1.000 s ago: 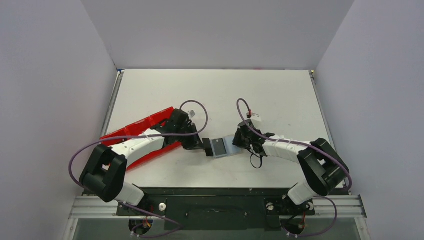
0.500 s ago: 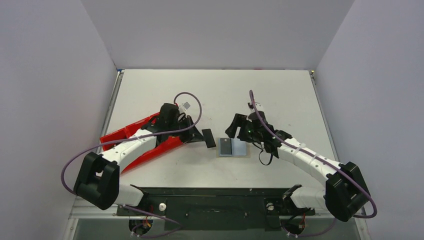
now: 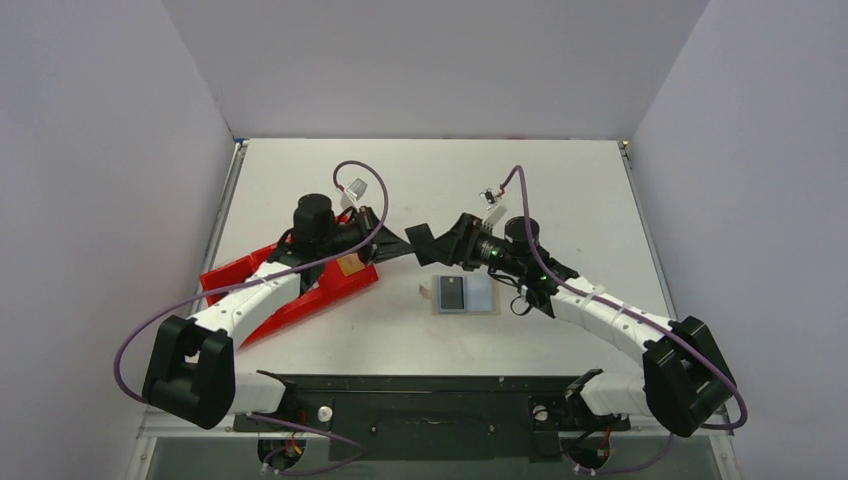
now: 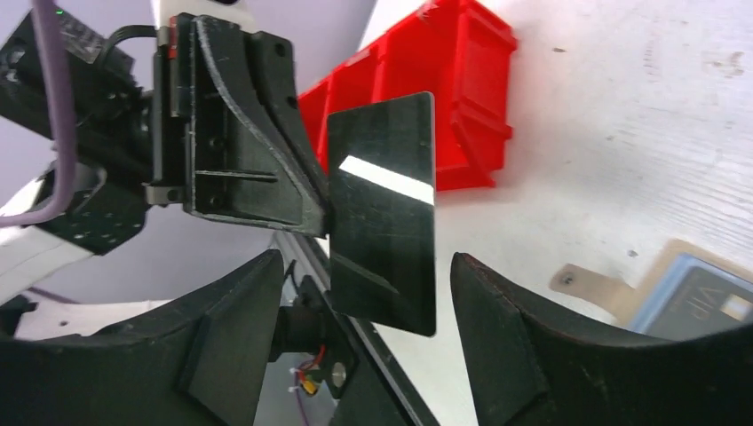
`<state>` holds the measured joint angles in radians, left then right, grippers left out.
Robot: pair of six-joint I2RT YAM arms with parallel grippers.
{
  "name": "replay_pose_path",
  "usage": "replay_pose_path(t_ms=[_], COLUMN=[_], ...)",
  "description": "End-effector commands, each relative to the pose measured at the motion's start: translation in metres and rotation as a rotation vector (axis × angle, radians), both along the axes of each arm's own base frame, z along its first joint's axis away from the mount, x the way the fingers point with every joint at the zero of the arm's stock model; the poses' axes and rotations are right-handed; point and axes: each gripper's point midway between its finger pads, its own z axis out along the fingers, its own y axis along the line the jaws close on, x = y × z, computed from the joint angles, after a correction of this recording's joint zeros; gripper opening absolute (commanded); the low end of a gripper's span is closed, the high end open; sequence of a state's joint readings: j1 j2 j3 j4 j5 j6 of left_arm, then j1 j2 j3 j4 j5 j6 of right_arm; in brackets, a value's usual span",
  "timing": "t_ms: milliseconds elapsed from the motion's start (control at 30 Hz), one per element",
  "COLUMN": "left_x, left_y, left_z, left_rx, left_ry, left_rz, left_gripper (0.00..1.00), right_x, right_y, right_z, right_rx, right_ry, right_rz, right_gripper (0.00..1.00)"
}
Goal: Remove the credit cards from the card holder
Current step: Place the credit card in the storage box.
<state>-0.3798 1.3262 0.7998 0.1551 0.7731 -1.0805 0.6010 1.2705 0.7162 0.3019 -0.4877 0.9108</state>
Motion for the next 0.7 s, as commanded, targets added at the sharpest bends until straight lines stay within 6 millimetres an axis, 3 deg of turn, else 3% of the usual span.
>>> replay_pose_path(t_ms=[0, 33, 100, 133, 200, 267, 367, 667], left_x=[-0.003, -0.003, -0.004, -0.004, -0.005, -0.006, -0.007, -0.005], left_y=[-0.004, -0.004, -0.004, -0.004, -0.004, -0.004, -0.002, 0.001], left_z=[0.035, 0.035, 0.036, 0.034, 0.033, 0.032, 0.032, 0.043], left_rx=[-0.108, -0.11, -0.113, -0.113, -0.116, -0.121, -0.127, -0.184], left_ry=[-0.089, -0.089, -0.089, -0.084, -0.076, -0.073, -0.08, -0.126], left_rz=[-0.04, -0.039, -0.041, -0.04, -0.046, -0.048, -0.035, -0.02], left_gripper=[0.0, 0.0, 0.0, 0.0, 0.0, 0.02, 0.21, 0.3], right_x=[-0.006, -0.006, -0.007, -0.006, -0.007, -0.007, -0.009, -0.015], right_y=[0.013, 0.013, 0.013, 0.013, 0.012, 0.011, 0.012, 0.021], right_z=[0.028, 0.03, 0.033, 0.033, 0.032, 0.033, 0.037, 0.045], right_rx=[0.166, 0.181, 0.212, 0.217, 0.221, 0.227, 0.243, 0.331], right_ry=[-0.02, -0.025, -0.01, -0.006, -0.001, -0.002, -0.006, 0.034], right_rz=[0.068, 0.072, 0.073, 0.071, 0.069, 0.066, 0.072, 0.132], right_gripper=[0.59, 0.55, 0.36, 0.19, 0.01, 0.0, 0.0, 0.0])
